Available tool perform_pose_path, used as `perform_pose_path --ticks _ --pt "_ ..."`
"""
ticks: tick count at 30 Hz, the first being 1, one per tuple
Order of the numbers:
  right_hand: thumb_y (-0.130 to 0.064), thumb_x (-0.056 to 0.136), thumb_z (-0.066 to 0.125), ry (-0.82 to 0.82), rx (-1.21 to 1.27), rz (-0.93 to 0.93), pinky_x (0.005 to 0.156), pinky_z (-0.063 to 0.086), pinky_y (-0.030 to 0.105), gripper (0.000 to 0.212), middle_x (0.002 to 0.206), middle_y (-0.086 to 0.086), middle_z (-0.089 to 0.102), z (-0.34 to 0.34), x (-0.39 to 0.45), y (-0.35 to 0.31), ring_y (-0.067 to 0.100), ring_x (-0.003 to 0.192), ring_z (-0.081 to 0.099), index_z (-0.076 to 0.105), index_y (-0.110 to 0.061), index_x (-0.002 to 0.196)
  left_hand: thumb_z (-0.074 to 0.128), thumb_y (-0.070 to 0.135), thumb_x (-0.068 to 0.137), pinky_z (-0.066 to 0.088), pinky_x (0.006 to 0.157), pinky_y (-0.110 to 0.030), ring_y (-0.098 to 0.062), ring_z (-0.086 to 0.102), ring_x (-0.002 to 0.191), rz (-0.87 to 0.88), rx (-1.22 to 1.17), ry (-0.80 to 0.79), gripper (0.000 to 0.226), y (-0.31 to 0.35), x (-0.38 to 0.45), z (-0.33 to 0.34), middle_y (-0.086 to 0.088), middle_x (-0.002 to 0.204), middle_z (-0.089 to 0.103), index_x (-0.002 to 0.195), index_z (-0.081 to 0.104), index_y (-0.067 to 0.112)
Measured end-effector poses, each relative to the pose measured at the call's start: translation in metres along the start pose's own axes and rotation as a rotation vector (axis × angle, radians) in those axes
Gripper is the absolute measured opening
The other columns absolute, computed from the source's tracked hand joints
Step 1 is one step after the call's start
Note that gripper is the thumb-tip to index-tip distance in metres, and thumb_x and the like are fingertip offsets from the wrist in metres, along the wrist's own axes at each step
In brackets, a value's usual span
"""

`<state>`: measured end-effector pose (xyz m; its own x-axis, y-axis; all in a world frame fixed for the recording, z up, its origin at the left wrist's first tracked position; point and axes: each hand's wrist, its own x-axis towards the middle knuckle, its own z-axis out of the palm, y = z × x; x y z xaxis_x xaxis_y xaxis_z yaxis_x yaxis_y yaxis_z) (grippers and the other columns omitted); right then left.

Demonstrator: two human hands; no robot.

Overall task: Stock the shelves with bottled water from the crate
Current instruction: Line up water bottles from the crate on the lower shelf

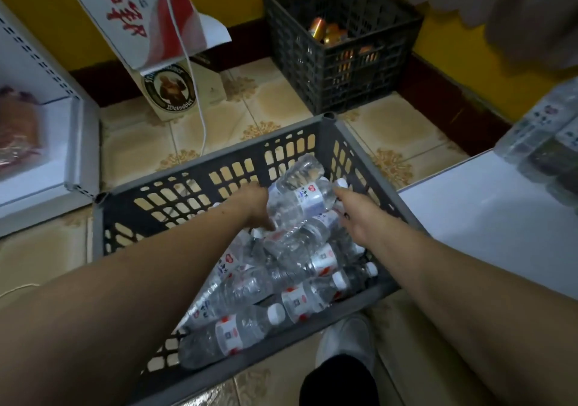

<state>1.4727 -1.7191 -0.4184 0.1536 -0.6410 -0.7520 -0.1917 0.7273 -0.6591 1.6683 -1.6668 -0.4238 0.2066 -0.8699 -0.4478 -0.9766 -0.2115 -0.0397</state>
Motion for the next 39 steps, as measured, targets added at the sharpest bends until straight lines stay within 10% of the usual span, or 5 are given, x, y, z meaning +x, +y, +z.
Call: perform_pose_path --ticks 3,19,28,32,39 --pt "-0.03 0.099 0.054 -0.037 0.079 0.017 0.056 0.045 0.02 0.015 0.089 -0.002 0.062 0.0 -0.003 -0.007 0.01 0.073 0.057 0.059 -0.019 0.107 0.078 0.052 0.069 0.039 0.104 -0.038 -0.027 0.041 0.118 -0.005 -0.001 0.053 0.075 0.009 -0.002 0.017 -0.012 0.128 0.044 0.127 0.054 0.011" --pt "-0.034 0.099 0.055 -0.106 0.332 0.107 0.072 0.058 0.035 0.03 0.093 0.01 0.069 0.015 -0.035 0.012 0.022 0.084 0.067 0.063 -0.009 0.113 0.087 0.034 0.066 0.059 0.063 -0.031 -0.01 0.065 0.078 0.045 -0.672 0.1 0.058 -0.005 -0.106 -0.031 0.007 0.099 0.061 0.106 0.046 0.027" --pt "-0.04 0.101 0.048 -0.068 0.542 -0.008 0.084 0.057 0.049 0.042 0.1 0.019 0.067 -0.014 -0.124 -0.03 0.031 0.089 0.067 0.057 -0.004 0.119 0.09 0.029 0.065 0.057 0.075 -0.021 -0.008 0.068 0.09 0.203 -0.897 0.154 0.061 0.006 -0.198 -0.118 0.007 0.111 0.062 0.11 0.05 0.031" --pt "-0.039 0.101 0.048 -0.048 0.5 -0.177 0.054 0.059 0.039 0.037 0.093 0.016 0.067 -0.058 -0.173 -0.064 0.028 0.074 0.069 0.055 -0.008 0.121 0.084 0.019 0.073 0.061 0.072 -0.034 -0.019 0.071 0.089 0.175 -1.199 0.014 0.055 0.032 -0.224 -0.146 -0.001 0.115 0.061 0.118 0.052 0.025" --pt "-0.038 0.101 0.049 0.138 0.416 -0.451 0.076 0.058 0.047 0.036 0.114 0.017 0.069 -0.164 -0.261 -0.092 0.029 0.086 0.07 0.059 -0.008 0.116 0.068 0.028 0.085 0.051 0.099 -0.042 -0.022 0.068 0.1 0.243 -1.482 -0.384 0.035 0.126 -0.229 -0.188 -0.007 0.106 0.074 0.112 0.065 0.006"
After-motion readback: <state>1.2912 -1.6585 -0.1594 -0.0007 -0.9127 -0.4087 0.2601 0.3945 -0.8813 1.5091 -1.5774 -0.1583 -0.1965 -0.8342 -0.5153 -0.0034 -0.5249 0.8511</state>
